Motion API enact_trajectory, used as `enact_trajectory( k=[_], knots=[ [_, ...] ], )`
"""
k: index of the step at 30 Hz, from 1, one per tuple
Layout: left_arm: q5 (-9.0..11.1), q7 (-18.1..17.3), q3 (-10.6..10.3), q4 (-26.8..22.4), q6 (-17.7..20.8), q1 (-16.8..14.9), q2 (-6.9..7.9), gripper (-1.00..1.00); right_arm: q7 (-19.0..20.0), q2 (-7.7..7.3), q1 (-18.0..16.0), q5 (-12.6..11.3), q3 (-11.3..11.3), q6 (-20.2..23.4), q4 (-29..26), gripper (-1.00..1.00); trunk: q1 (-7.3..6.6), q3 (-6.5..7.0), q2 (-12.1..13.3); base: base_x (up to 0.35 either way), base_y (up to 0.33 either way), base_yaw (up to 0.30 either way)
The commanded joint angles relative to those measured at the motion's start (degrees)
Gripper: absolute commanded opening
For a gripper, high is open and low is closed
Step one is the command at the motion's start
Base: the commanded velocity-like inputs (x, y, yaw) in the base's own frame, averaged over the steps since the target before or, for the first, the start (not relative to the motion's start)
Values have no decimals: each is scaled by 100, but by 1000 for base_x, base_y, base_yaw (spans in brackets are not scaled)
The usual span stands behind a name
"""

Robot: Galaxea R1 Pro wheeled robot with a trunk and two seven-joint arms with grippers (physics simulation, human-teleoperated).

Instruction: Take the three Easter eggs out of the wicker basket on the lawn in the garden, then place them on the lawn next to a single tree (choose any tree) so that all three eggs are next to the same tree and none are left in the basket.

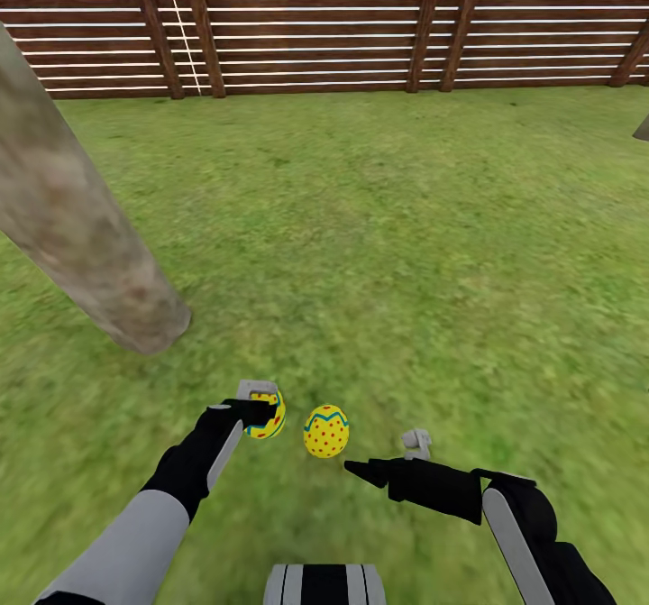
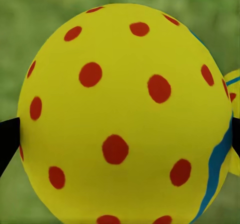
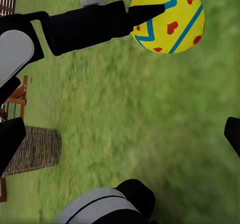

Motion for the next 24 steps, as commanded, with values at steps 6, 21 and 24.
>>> enact_trajectory(
  k=[6, 21, 24],
  knots=[
    [46, 45, -17, -8, 27, -2, 3, -100, 16, -2, -3, 17, 1, 22, -3, 100, 7, -70, -6, 0, 0, 0],
    [39, 54, -26, 66, -174, -4, -5, -100, 16, 1, -3, 17, 1, 22, -3, 100, 33, -292, -19, 0, 0, 0],
    [38, 55, -54, 71, -207, -2, -6, -100, 16, 2, -3, 17, 1, 22, -3, 100, 38, -336, -22, 0, 0, 0]
  ],
)
